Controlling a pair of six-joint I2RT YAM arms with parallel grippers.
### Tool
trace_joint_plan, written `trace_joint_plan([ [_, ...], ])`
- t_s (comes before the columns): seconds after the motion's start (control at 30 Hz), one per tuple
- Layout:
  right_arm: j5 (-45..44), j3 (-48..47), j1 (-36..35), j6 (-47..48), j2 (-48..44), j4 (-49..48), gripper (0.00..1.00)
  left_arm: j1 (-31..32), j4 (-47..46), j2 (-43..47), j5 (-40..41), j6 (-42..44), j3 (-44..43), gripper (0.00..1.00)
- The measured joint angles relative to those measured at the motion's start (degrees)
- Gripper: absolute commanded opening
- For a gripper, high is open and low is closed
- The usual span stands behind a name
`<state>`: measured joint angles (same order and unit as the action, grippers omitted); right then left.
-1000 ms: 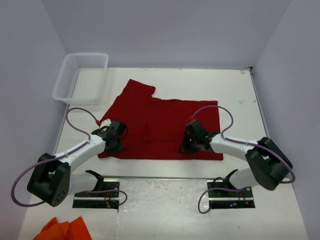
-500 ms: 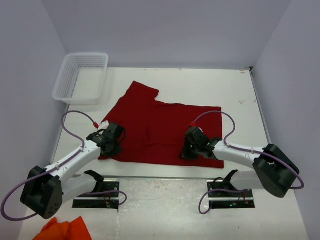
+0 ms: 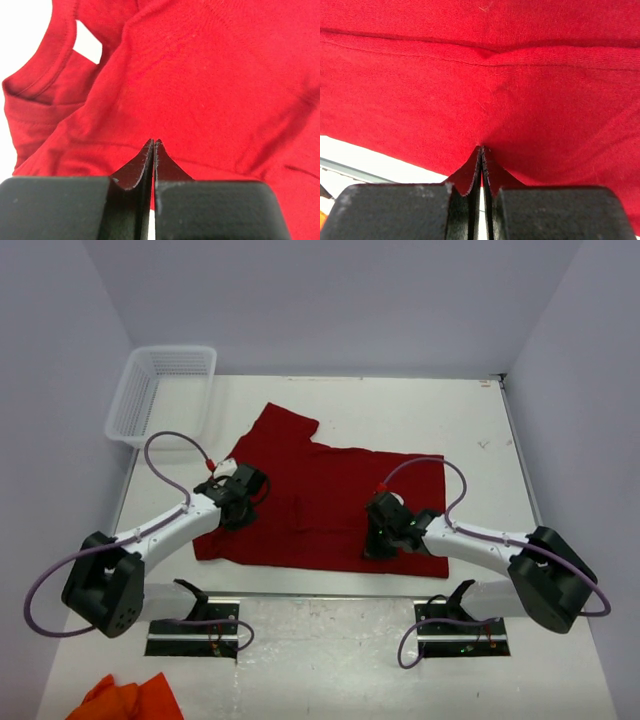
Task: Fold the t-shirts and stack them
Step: Fold the flattened tshirt in 1/3 of the way
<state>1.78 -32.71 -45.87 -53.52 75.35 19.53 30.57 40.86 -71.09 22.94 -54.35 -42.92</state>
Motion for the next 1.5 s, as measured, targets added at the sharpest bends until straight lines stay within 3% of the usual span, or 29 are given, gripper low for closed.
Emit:
trace_joint_plan([
  [0.2,-1.6,-4.4,-0.7,1.6,-0.6,4.7,0.00,0.0,-3.1,-10.0,0.4,1.7,-1.1,0.00],
  [0.43,-2.8,-7.7,-0.7,3.0,-3.0,7.4,0.00,0.0,-4.4,-14.8,1.0,1.5,-1.8,0.00],
  [1.03,-9.0,-19.0,-0.5,7.0,-0.1,12.4,0.00,-0.1,-4.4,-4.0,-1.2,-4.7,6.9,0.00],
  [1.17,-9.8,-21.1,3.1,8.7,2.2,13.5,0.17,0.0,-1.1,-2.7,-0.8,-3.4,6.2,0.00],
  [1.2,-9.5,-21.5,5.6,9.6,2.8,13.5,0.33,0.0,-0.2,-2.4,-0.6,-2.9,5.4,0.00],
  [1.27,-9.0,-22.8,11.6,11.6,3.9,13.8,0.54,0.2,1.4,-2.0,-0.1,-0.8,1.9,0.00],
  [1.3,-9.1,-23.7,14.3,12.3,4.6,13.8,0.59,0.3,1.8,-2.0,0.3,0.2,-0.3,0.00],
  [1.37,-7.9,-26.7,19.3,14.6,6.5,14.3,0.66,0.6,1.8,-2.0,1.1,2.7,-5.6,0.00],
  [1.5,-5.9,-36.0,28.8,19.0,13.8,15.1,0.66,0.7,0.0,-3.4,2.0,7.8,-16.6,0.07],
])
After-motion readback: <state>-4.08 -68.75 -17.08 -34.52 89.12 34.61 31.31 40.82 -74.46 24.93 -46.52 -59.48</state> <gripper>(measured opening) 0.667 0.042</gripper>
